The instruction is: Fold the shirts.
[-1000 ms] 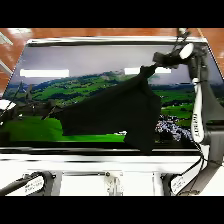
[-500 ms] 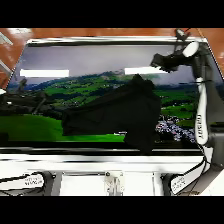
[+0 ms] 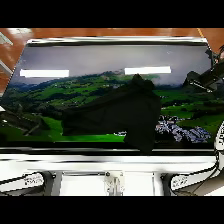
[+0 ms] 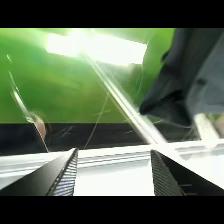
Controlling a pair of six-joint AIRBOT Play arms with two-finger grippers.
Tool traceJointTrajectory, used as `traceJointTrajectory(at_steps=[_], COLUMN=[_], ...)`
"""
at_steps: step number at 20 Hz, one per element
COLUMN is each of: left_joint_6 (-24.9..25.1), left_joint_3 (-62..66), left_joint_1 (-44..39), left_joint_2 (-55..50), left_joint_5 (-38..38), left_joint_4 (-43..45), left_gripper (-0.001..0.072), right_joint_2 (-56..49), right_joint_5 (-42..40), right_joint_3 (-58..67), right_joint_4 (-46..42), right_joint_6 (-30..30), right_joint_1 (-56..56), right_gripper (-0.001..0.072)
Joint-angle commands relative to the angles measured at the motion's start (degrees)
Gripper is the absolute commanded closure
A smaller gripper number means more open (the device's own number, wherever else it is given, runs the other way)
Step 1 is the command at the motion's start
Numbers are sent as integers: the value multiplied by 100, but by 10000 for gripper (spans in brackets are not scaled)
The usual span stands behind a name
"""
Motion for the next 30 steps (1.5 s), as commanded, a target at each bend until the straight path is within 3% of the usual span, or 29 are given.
traceJointTrajectory(at_steps=[1, 6, 14, 15, 16, 17, 18, 19, 23, 30], left_joint_6=[461, 800, 922, 870, 813, 776, 780, 780, 953, 1034], left_joint_3=[-866, -909, -911, -911, -911, -909, -907, -898, -898, -898], left_joint_1=[-352, -758, -1589, -1652, -1679, -1681, -1672, -1639, -1298, -1071], left_joint_2=[31, 11, -229, -323, -391, -428, -431, -424, -229, 444], left_joint_5=[870, 1532, 1943, 1934, 1930, 1897, 1845, 1766, 1351, 951], left_joint_4=[-262, -1298, -1650, -1650, -1657, -1665, -1665, -1668, -1659, -1670], left_gripper=[161, 159, 163, 191, 293, 472, 597, 667, 671, 671], right_joint_2=[24, 24, 24, 24, 24, 24, 24, 24, 24, 24], right_joint_5=[-120, -380, -385, -376, -341, -302, -190, -46, -2, -1792], right_joint_3=[-127, -127, -127, -127, -127, -164, -302, -542, -2127, -3755], right_joint_4=[236, 221, 214, 192, 136, 37, -39, -74, 369, 605], right_joint_6=[35, 42, 39, 39, 39, 37, -7, -68, -175, -168], right_joint_1=[-15, 79, 79, 79, 79, 79, 79, 63, 20, 551], right_gripper=[113, 114, 113, 113, 113, 113, 113, 113, 113, 114])
